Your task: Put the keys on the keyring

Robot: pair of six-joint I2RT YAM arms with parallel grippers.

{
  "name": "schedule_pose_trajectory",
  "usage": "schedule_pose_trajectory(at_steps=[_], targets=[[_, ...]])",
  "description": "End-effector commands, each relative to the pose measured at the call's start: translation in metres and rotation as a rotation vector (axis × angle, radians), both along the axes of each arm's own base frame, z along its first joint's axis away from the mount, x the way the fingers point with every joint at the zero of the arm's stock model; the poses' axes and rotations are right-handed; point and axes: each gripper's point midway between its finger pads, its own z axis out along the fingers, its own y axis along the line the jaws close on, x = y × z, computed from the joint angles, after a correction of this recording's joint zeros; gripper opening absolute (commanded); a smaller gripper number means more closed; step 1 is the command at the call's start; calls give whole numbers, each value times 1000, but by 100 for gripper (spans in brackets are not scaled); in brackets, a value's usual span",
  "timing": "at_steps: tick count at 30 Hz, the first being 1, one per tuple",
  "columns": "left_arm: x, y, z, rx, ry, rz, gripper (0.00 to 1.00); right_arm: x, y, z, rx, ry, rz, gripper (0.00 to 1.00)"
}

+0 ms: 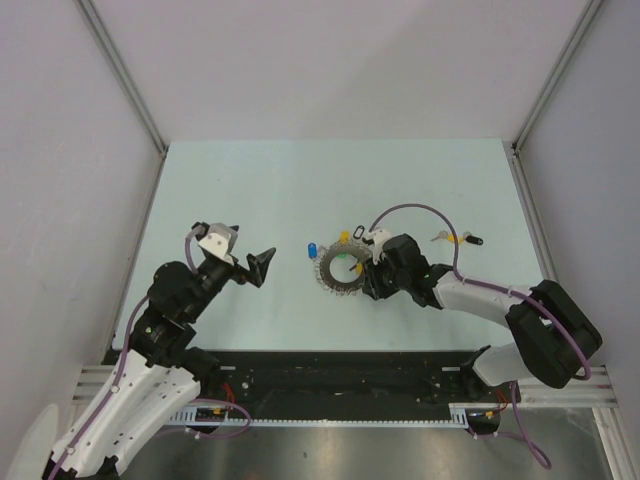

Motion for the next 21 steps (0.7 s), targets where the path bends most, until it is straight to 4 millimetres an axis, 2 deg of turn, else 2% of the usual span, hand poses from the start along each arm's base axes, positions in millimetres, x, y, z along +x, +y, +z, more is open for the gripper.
schedule_pose_trajectory(at_steps=[1,5,8,11,21], targets=[[0,-3,9,-19,-17,-17,100,-8,-4,7,-41,46,1,39],[-1,-4,9,-17,-16,-25,100,-5,-2,28,-16,3,-15,40],[-1,-4,9,-17,-16,-25,100,1,1,34,-12,-20,-20,38],[-1,-4,8,-16,-13,-26,100,7,7,29,-8,-19,-21,34],[-1,-5,8,-14,-14,-29,100,23,23,20,10,-18,-36,32]])
